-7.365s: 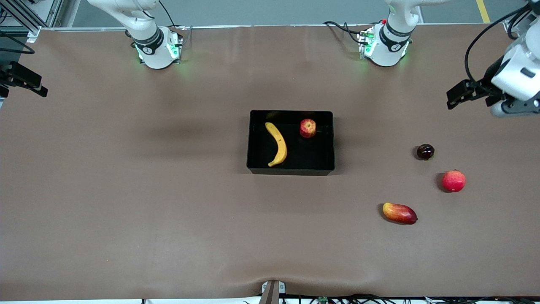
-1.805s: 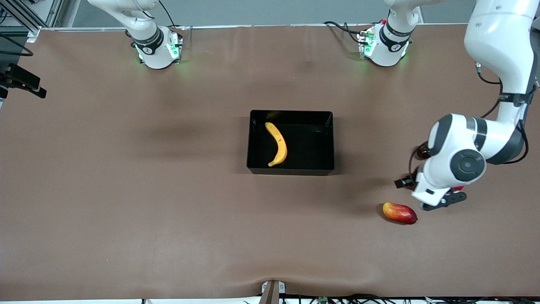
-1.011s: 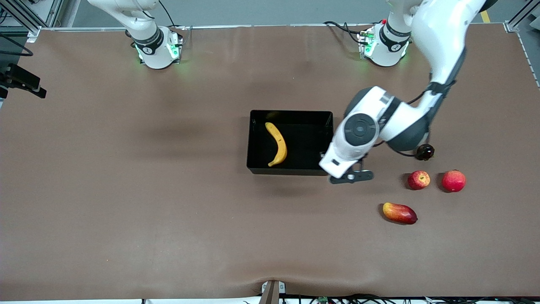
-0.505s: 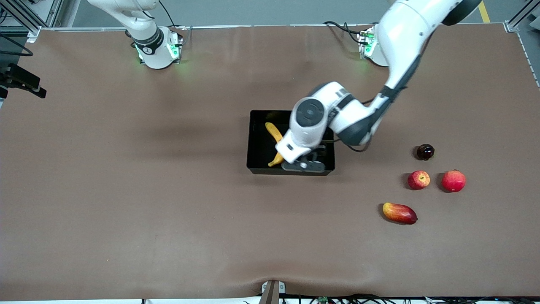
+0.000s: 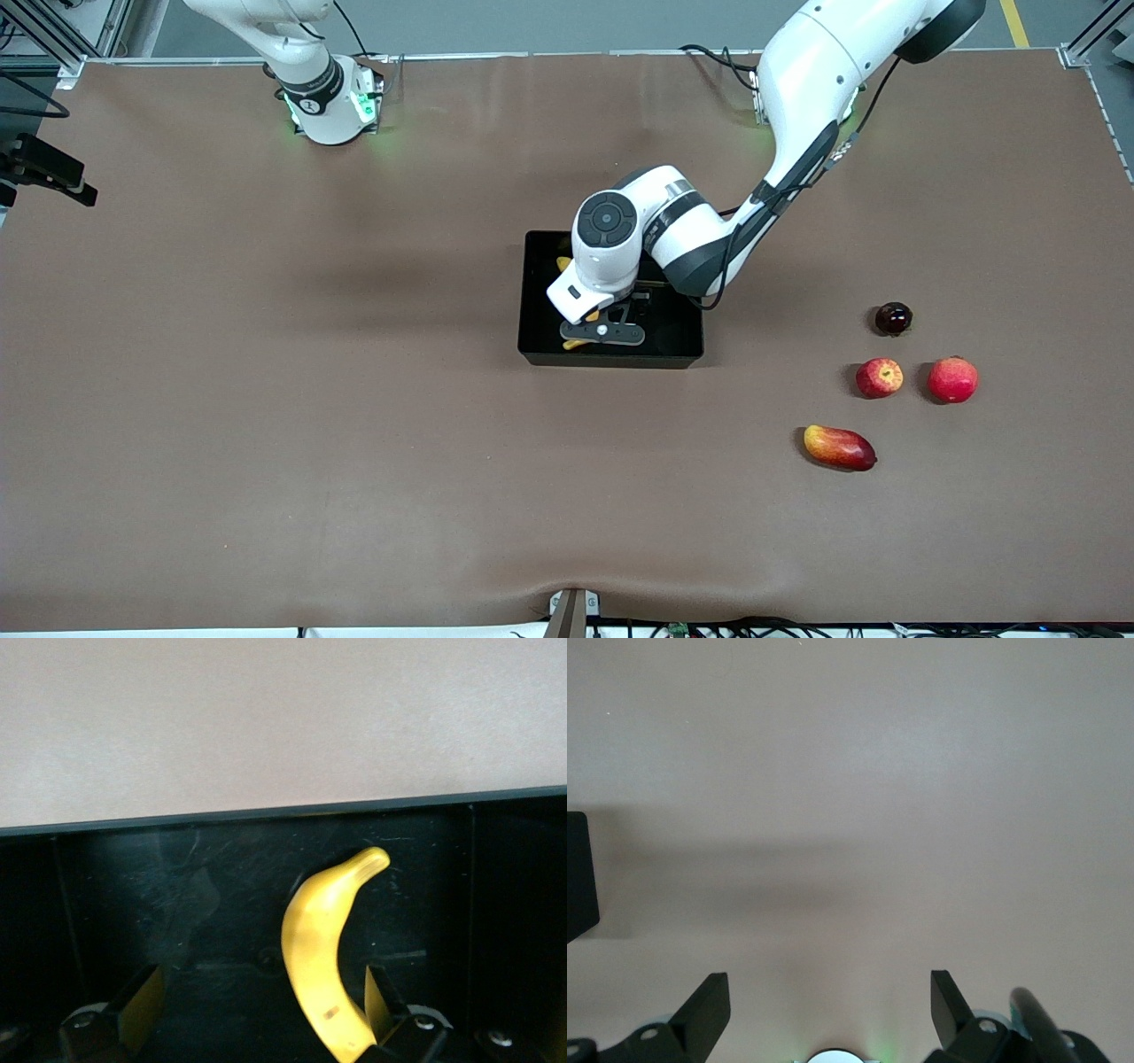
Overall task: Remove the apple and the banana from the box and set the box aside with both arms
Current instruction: 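Grasp the yellow banana with the left gripper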
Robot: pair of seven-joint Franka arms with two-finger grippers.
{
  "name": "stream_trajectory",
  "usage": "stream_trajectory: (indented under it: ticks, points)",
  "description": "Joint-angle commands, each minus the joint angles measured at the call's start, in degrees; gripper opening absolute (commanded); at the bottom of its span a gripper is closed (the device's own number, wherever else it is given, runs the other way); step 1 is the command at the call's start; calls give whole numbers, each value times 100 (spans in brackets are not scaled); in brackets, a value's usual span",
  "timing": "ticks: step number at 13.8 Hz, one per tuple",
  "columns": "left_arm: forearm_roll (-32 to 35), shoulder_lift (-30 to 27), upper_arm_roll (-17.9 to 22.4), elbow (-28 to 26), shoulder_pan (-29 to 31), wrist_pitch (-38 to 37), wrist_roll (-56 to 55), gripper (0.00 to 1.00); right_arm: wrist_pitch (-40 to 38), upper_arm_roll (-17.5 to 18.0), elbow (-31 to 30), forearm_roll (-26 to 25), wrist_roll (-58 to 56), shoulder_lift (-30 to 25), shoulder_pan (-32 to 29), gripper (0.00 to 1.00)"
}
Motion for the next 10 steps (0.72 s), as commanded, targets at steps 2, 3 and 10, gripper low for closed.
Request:
stream_trajectory:
  ticks: [2,3,10]
  points:
    - [150,350,16,143,-65,221,-130,100,21,81,14,38,32,-11,-122,100]
    - [150,394,16,135,-65,273,-130,100,12,81,5,38,32,-11,-113,100]
    - [159,737,59,117,-65,817,-174,100,12,81,5,38,32,-11,-122,100]
